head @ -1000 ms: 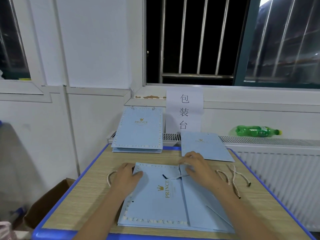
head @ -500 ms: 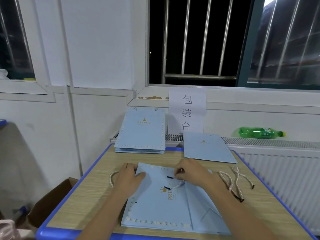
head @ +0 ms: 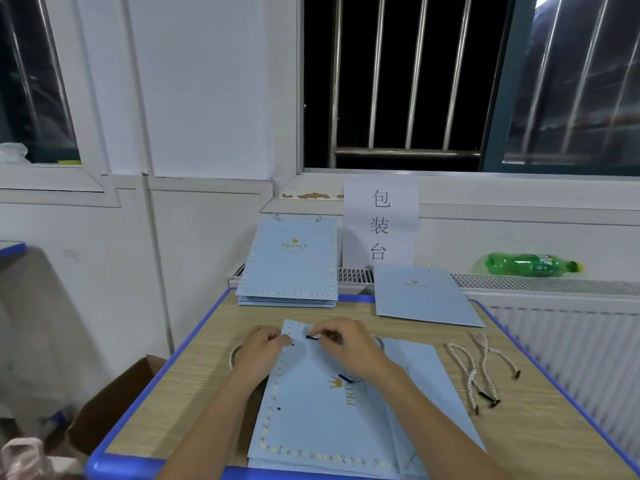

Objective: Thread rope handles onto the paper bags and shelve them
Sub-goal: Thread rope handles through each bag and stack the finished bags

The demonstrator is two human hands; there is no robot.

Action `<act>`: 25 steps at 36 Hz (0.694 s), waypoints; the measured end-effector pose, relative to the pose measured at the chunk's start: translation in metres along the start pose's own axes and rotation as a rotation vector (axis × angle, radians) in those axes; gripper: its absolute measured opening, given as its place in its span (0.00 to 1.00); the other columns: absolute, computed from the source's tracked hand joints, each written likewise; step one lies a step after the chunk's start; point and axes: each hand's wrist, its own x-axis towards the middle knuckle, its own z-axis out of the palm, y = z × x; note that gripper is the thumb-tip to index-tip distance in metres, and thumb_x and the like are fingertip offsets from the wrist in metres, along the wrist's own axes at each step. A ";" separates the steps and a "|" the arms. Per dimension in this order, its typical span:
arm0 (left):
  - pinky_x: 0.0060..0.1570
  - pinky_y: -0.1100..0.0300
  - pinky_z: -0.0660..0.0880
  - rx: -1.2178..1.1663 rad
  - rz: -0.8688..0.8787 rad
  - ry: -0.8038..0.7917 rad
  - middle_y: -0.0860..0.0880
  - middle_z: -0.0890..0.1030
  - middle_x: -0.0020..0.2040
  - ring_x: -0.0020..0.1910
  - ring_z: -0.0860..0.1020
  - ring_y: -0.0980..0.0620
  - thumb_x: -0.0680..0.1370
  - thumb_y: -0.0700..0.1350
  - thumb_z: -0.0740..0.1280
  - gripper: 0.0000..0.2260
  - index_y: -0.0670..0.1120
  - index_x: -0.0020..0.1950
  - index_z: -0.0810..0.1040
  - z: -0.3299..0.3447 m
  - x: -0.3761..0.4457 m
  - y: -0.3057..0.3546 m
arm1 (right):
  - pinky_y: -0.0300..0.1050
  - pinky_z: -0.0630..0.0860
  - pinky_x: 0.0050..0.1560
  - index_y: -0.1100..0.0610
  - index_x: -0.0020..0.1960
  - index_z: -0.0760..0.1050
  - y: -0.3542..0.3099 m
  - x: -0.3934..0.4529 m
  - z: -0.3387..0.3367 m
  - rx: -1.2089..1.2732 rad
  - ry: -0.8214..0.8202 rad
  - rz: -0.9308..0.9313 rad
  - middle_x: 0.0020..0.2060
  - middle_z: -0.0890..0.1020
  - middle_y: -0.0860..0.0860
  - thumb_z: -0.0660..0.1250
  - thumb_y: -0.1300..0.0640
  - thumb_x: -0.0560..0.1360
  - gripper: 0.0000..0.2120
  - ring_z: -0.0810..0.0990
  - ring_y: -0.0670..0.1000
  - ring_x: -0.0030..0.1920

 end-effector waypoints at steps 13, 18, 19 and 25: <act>0.53 0.51 0.75 -0.241 -0.055 -0.214 0.44 0.84 0.47 0.48 0.81 0.47 0.63 0.48 0.72 0.18 0.40 0.48 0.78 -0.019 -0.004 -0.006 | 0.35 0.75 0.51 0.57 0.48 0.83 -0.009 0.007 0.015 0.130 0.070 0.014 0.44 0.83 0.46 0.65 0.60 0.77 0.07 0.80 0.43 0.46; 0.48 0.59 0.75 -0.129 0.054 -0.143 0.45 0.82 0.49 0.48 0.80 0.51 0.75 0.39 0.70 0.06 0.41 0.42 0.73 -0.014 -0.004 -0.010 | 0.36 0.75 0.50 0.56 0.48 0.83 -0.008 0.009 0.020 0.071 0.099 0.013 0.44 0.83 0.45 0.65 0.60 0.77 0.07 0.80 0.42 0.45; 0.45 0.63 0.74 -0.082 0.096 -0.159 0.44 0.82 0.46 0.44 0.80 0.53 0.77 0.37 0.67 0.05 0.38 0.41 0.75 -0.013 -0.005 -0.010 | 0.38 0.76 0.51 0.55 0.47 0.83 -0.008 0.010 0.021 0.059 0.099 0.015 0.44 0.83 0.45 0.65 0.59 0.77 0.07 0.80 0.43 0.46; 0.45 0.69 0.72 0.010 0.205 -0.163 0.48 0.83 0.49 0.48 0.80 0.56 0.77 0.40 0.67 0.06 0.45 0.49 0.83 -0.011 -0.009 -0.007 | 0.28 0.72 0.46 0.55 0.44 0.82 -0.011 0.011 0.027 0.154 0.142 0.023 0.38 0.80 0.39 0.69 0.62 0.74 0.04 0.77 0.35 0.40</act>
